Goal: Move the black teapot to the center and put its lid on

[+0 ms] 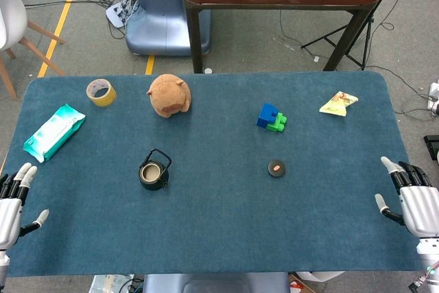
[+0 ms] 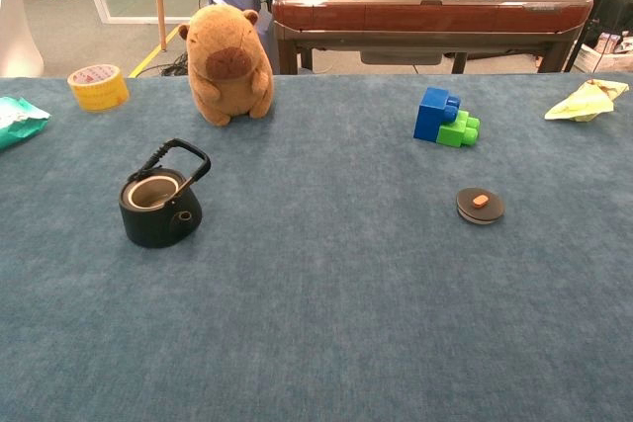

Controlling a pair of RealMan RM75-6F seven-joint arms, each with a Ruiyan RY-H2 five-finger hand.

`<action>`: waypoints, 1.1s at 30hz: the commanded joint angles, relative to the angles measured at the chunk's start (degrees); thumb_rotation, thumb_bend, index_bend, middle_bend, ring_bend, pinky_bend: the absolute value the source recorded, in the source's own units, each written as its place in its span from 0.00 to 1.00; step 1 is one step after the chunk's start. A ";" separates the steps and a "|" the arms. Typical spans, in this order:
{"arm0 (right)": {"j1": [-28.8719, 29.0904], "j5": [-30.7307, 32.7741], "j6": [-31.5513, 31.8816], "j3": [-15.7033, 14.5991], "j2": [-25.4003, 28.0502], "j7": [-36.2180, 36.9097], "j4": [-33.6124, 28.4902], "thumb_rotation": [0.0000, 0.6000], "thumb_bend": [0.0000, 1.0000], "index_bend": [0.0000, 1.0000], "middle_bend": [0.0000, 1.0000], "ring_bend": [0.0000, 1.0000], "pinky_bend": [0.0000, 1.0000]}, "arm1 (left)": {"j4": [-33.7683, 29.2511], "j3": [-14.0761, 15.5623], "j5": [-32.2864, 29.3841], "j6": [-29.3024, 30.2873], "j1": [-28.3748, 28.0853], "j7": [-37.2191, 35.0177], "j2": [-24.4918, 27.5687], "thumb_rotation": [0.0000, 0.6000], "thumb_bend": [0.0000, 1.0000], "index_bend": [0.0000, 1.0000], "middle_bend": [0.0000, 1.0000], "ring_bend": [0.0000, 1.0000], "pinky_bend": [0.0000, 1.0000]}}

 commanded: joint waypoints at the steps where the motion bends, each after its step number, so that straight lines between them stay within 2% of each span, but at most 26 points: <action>1: -0.14 0.05 0.01 -0.12 0.00 0.12 0.20 1.00 0.35 0.11 0.22 0.14 0.15 | -0.03 0.05 0.06 -0.18 -0.10 0.07 0.05 1.00 0.22 0.06 0.07 0.10 0.06; 11: -0.18 -0.17 0.65 0.24 0.10 0.68 0.57 1.00 0.35 0.11 0.22 0.14 0.15 | 0.40 -0.20 0.48 -0.45 -0.54 -1.20 0.35 1.00 0.22 0.06 0.07 0.10 0.06; 20: 0.26 1.32 3.67 3.65 0.27 -1.67 -0.06 1.00 0.35 0.11 0.22 0.14 0.15 | 1.18 -2.03 2.49 -2.80 -4.15 -4.64 2.73 1.00 0.22 0.08 0.10 0.13 0.06; 27: 0.99 2.50 4.49 5.81 2.27 -4.01 -2.55 1.00 0.35 0.11 0.22 0.14 0.15 | 0.95 -4.10 4.29 -9.30 -10.63 -10.25 5.57 1.00 0.26 0.14 0.16 0.18 0.07; 33: 1.06 3.54 4.07 6.13 3.47 -5.51 -4.32 1.00 0.35 0.11 0.22 0.14 0.15 | 0.47 -5.64 4.15 -16.06 -16.50 -12.28 6.95 1.00 0.26 0.18 0.18 0.19 0.07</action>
